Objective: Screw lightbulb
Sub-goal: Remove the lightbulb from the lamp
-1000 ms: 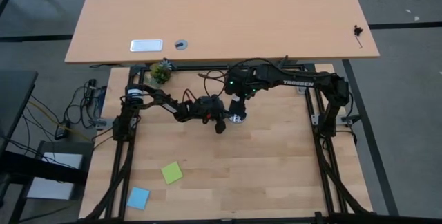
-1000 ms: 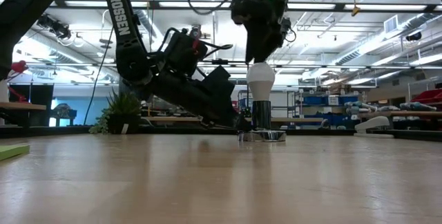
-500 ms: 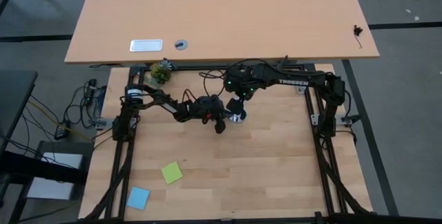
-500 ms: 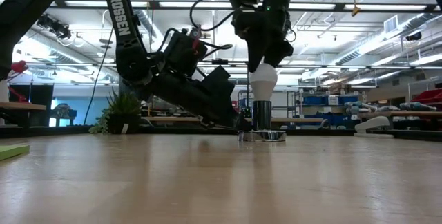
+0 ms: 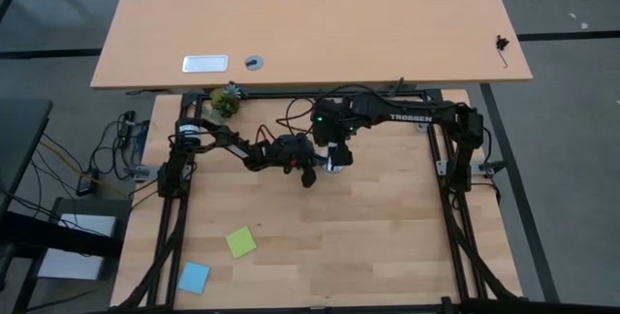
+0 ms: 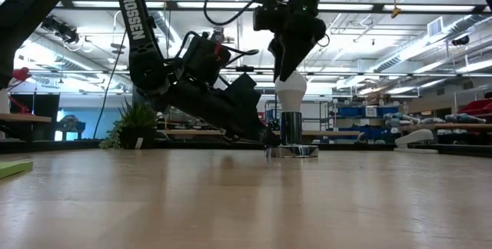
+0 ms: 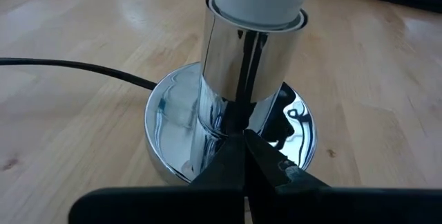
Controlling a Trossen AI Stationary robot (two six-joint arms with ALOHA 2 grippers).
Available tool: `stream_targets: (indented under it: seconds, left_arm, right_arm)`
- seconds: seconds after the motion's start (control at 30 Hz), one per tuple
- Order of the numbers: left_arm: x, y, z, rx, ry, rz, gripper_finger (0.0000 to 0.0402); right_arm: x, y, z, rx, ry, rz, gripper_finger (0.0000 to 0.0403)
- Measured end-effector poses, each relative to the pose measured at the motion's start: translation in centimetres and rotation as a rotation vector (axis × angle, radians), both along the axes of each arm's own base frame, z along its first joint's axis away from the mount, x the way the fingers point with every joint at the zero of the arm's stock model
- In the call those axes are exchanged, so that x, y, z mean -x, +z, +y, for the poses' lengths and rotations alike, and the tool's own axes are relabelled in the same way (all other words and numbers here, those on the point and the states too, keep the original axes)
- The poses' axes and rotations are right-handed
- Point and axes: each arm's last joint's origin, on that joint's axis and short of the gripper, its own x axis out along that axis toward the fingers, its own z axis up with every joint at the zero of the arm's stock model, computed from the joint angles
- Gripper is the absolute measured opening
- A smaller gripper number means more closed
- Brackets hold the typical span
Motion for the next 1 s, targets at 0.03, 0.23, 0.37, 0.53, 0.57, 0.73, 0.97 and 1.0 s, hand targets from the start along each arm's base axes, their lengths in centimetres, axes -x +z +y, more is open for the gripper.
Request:
stream_targets:
  seconds: [0.03, 0.23, 0.37, 0.53, 0.57, 0.73, 0.97, 1.0]
  left_arm:
    - [0.0, 0.0, 0.0, 0.000, 0.000, 0.001, 0.0000]
    - [0.0, 0.0, 0.0, 0.000, -0.001, 0.001, 0.0000]
    - [0.0, 0.0, 0.0, 0.000, -0.003, 0.001, 0.0000]
    - [0.0, 0.0, 0.0, -0.001, -0.003, -0.002, 0.0000]
    - [0.0, 0.0, 0.0, -0.001, -0.003, -0.002, 0.0000]
    - [0.0, 0.0, 0.0, -0.002, -0.003, -0.004, 0.0000]
    - [0.0, 0.1, 0.0, -0.004, -0.004, -0.012, 0.0000]
    - [0.0, 0.1, 0.0, -0.004, -0.004, -0.012, 0.0000]
  right_arm:
    - [-0.1, 0.1, 0.1, 0.002, 0.004, -0.004, 0.0276]
    - [-0.7, 1.9, 0.9, -0.037, -0.123, -0.073, 0.0281]
    - [-0.7, 2.8, 1.2, -0.087, -0.321, -0.096, 0.0293]
    - [0.0, 2.3, 0.5, -0.150, -0.597, -0.063, 0.0305]
    - [0.2, 2.1, 0.3, -0.155, -0.621, -0.054, 0.0306]
    - [0.6, 1.4, -0.5, -0.165, -0.668, -0.033, 0.0307]
    - [0.8, 0.7, -0.8, -0.230, -0.792, -0.019, 0.0305]
    - [0.8, 0.7, -0.7, -0.248, -0.789, -0.014, 0.0304]
